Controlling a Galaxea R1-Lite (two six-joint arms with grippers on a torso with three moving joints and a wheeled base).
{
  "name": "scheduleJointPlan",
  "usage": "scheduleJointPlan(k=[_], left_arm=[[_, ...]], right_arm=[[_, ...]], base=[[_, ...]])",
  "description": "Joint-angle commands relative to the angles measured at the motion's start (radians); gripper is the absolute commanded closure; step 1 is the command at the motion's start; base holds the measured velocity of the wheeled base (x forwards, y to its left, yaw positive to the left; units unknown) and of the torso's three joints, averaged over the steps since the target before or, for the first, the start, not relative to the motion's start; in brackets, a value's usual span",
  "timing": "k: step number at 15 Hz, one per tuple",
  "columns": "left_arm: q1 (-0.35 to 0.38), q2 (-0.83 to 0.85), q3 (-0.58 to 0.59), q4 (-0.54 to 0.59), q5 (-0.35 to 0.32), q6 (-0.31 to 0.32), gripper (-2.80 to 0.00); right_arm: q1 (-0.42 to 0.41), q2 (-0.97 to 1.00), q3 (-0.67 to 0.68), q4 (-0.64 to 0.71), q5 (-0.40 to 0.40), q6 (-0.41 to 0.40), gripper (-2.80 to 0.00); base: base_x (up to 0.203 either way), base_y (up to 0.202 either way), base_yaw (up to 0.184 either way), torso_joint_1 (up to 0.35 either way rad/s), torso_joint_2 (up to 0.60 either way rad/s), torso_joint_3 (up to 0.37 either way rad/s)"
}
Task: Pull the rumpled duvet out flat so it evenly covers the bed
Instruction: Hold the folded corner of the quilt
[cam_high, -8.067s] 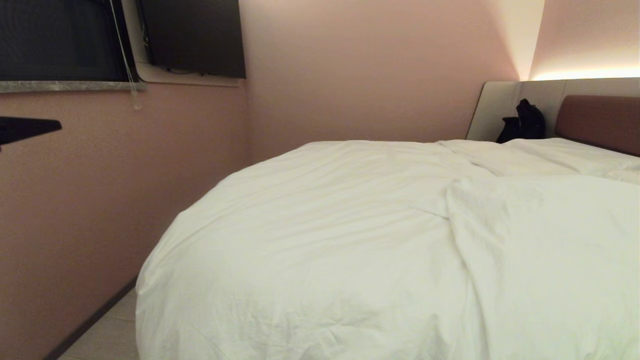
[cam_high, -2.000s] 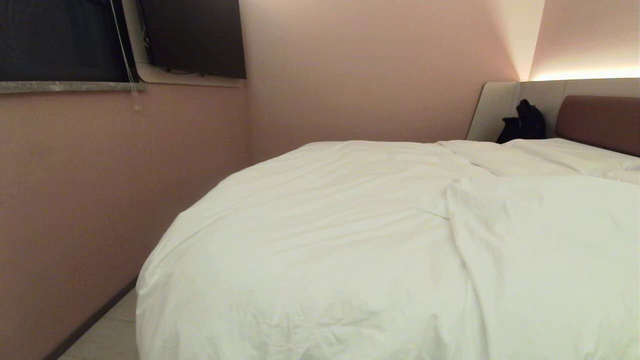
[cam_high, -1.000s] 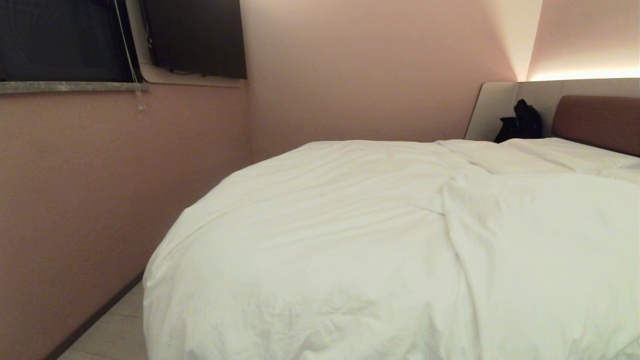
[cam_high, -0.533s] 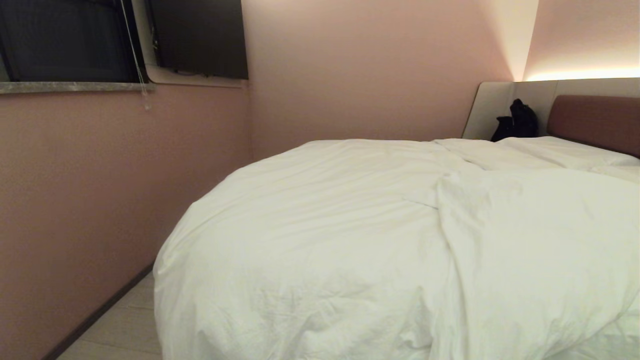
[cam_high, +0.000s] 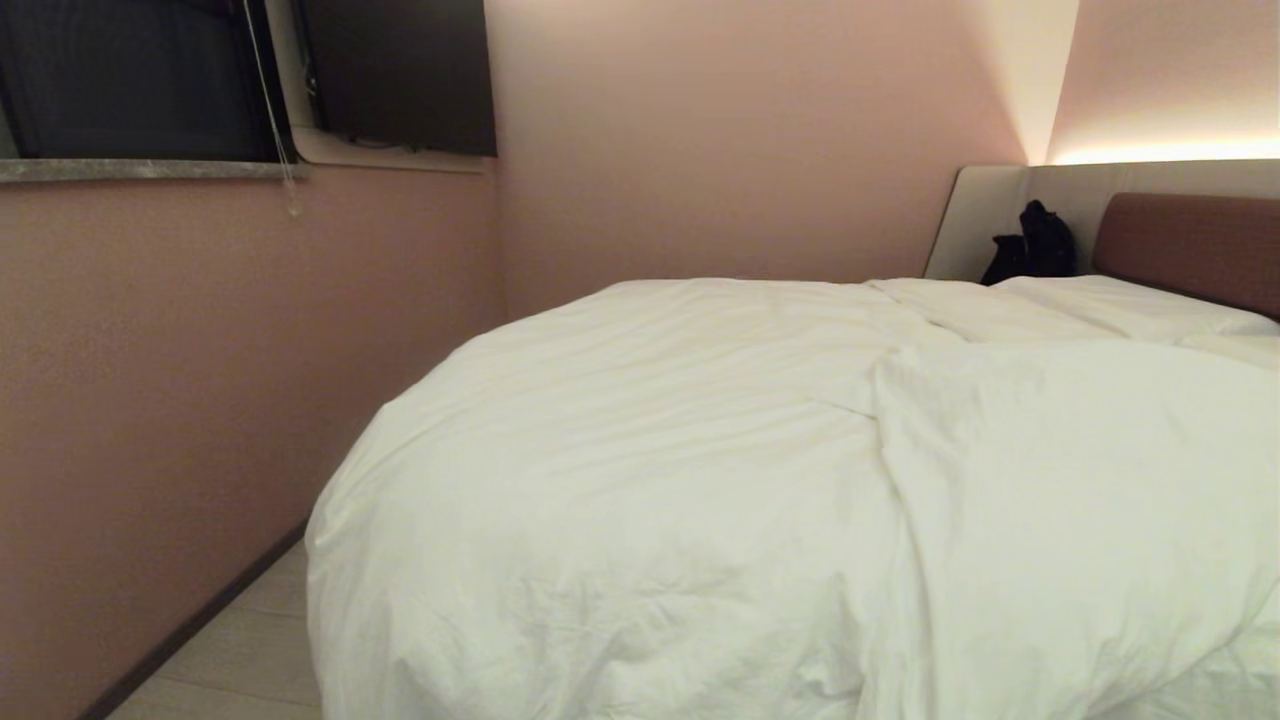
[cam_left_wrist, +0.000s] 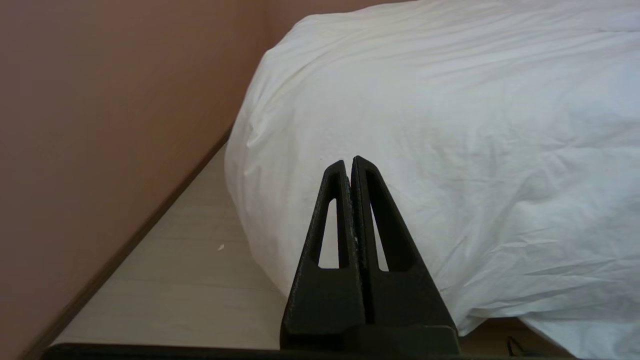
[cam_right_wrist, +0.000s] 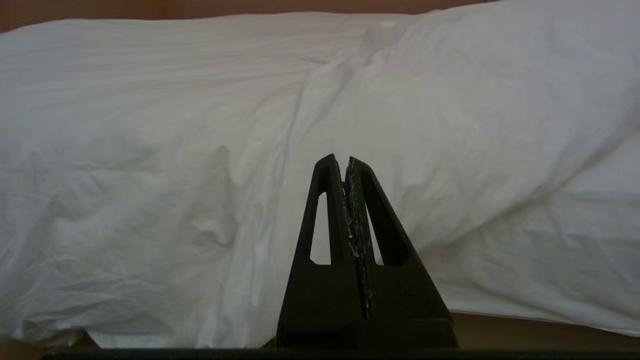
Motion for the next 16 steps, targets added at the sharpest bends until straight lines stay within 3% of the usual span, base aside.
scheduleJointPlan(k=[1,16], left_arm=[[0.001,0.002,0.0,0.001,-0.001,-0.003,0.0],[0.001,0.002,0.0,0.001,-0.001,-0.003,0.0]], right_arm=[[0.0,0.0,0.0,0.001,0.0,-0.001,0.0],[0.0,0.0,0.0,0.001,0.0,-0.001,0.0]], base=[[0.002,-0.145,0.003,0.007,0.0,0.007],[0.0,-0.195,0.001,0.002,0.0,0.002]])
